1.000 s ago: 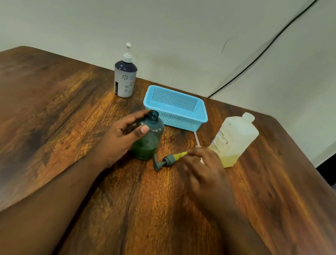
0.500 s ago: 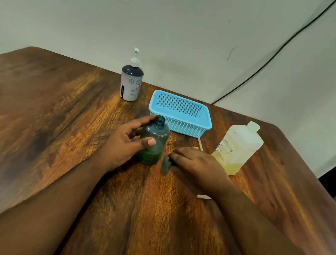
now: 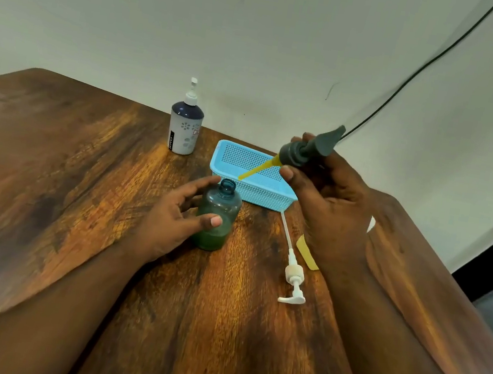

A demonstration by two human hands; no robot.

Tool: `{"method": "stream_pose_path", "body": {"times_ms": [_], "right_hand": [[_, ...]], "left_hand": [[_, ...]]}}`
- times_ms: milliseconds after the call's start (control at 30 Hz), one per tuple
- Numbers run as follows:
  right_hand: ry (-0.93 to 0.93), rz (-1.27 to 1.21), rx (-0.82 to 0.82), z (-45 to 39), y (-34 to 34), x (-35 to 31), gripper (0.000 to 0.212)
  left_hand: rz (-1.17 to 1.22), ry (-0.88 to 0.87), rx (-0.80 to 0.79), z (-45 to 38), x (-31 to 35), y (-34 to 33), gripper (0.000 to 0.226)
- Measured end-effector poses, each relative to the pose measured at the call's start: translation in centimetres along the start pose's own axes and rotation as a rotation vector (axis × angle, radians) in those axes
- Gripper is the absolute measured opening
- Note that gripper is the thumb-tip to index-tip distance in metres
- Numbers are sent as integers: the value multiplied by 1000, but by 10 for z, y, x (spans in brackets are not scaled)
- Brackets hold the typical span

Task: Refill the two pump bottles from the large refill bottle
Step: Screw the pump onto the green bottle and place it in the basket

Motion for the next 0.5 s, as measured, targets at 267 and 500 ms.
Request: {"method": "stream_pose_path", "body": {"times_ms": [267,500], "right_hand": [[39,57,-18,-3,-15,5,38],[-173,175,-130,-17,-33,46,34]], "left_hand": [[17,21,-8,0,-2,0,66],[24,10,-6,-1,0,0,66]]}}
Point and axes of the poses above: each hand's wrist, its own z-axis away from the middle knuckle, its own y-axis out of the back of the hand, x = y × z, the point moved 8 cm from there along -z, towards the middle knuckle, and after that the axes turned 2 degrees about x, right-handed, at the moved point
